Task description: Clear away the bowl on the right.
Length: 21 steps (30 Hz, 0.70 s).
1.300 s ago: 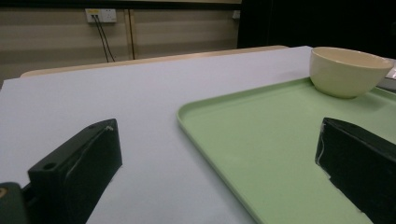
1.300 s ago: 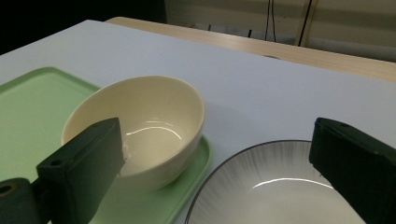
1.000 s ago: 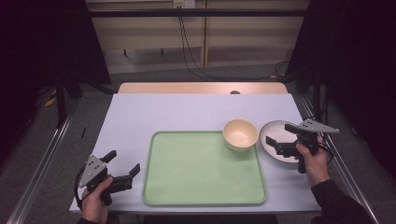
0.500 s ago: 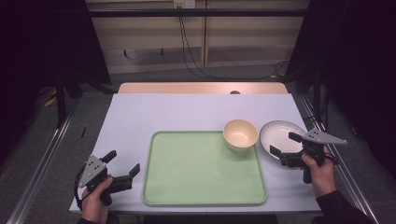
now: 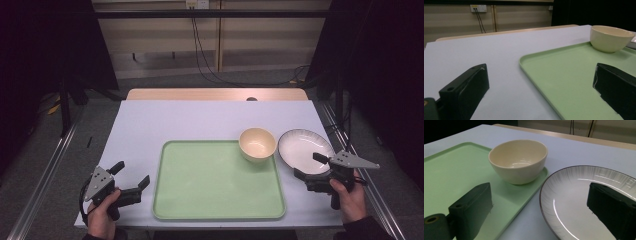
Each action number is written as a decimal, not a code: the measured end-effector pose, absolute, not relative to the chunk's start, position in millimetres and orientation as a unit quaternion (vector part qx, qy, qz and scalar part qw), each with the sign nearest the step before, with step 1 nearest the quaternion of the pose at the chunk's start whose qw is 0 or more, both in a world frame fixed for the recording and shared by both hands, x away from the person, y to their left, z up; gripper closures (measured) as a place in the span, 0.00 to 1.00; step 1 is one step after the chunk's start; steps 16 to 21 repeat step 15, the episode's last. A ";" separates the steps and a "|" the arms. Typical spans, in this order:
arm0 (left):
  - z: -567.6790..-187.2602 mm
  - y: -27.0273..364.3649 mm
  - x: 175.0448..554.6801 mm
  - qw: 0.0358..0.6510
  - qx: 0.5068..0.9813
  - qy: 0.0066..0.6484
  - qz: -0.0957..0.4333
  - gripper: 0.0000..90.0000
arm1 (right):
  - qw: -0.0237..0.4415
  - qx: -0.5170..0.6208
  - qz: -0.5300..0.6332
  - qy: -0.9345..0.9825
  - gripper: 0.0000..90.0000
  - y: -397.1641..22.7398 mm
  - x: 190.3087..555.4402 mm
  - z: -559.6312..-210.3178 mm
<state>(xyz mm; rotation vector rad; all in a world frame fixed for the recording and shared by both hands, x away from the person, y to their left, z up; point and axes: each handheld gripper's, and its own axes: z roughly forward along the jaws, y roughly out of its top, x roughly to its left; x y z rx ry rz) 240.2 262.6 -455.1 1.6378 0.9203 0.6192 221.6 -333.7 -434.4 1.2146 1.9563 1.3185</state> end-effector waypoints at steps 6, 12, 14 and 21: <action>-455.1 263.5 240.0 0.547 0.694 0.387 0.262 0.00 | 0.236 0.445 0.478 0.720 0.06 -335.7 209.7 -441.2; -455.1 263.3 240.7 0.545 0.696 0.386 0.262 0.00 | 0.235 0.448 0.476 0.720 0.06 -336.8 200.6 -443.3; -455.2 263.1 241.0 0.544 0.696 0.386 0.264 0.00 | 0.232 0.444 0.477 0.722 0.06 -336.3 199.4 -444.1; -455.3 263.2 241.1 0.546 0.697 0.385 0.261 0.00 | 0.229 0.444 0.478 0.722 0.06 -335.6 199.5 -444.0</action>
